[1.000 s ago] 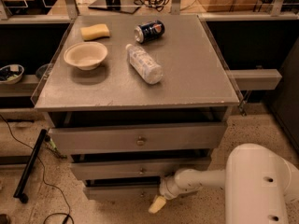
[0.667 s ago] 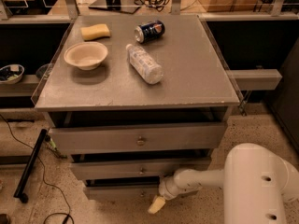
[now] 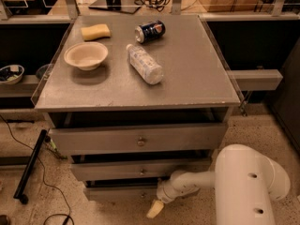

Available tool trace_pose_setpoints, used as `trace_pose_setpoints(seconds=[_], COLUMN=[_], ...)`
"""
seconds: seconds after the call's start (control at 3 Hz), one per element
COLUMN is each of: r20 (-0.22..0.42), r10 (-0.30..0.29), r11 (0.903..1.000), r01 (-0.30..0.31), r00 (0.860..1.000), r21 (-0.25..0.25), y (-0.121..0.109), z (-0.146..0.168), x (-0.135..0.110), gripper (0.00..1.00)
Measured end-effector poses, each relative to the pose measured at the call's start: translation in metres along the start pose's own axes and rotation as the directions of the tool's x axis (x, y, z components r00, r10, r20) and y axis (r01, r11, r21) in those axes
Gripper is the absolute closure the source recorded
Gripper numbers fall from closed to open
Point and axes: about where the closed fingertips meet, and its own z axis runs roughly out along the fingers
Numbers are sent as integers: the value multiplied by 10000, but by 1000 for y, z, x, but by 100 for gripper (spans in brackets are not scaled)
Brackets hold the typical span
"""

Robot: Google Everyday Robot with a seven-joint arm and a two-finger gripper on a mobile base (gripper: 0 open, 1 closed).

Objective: Open bottom drawer

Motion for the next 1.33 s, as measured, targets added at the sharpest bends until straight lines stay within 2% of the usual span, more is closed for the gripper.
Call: trace_pose_setpoints(seconds=[0.33, 0.67, 1.0, 1.33], r20=[11, 11, 11, 11], r10=[-27, -27, -27, -27], r11=[10000, 10000, 10000, 10000], r01=[27, 27, 27, 27], r00=[10000, 10000, 10000, 10000], r21=[-52, -53, -53, -54], y=[1, 1, 1, 1], z=[2, 2, 2, 2], x=[0, 0, 0, 0], gripper=[0, 19, 50, 73])
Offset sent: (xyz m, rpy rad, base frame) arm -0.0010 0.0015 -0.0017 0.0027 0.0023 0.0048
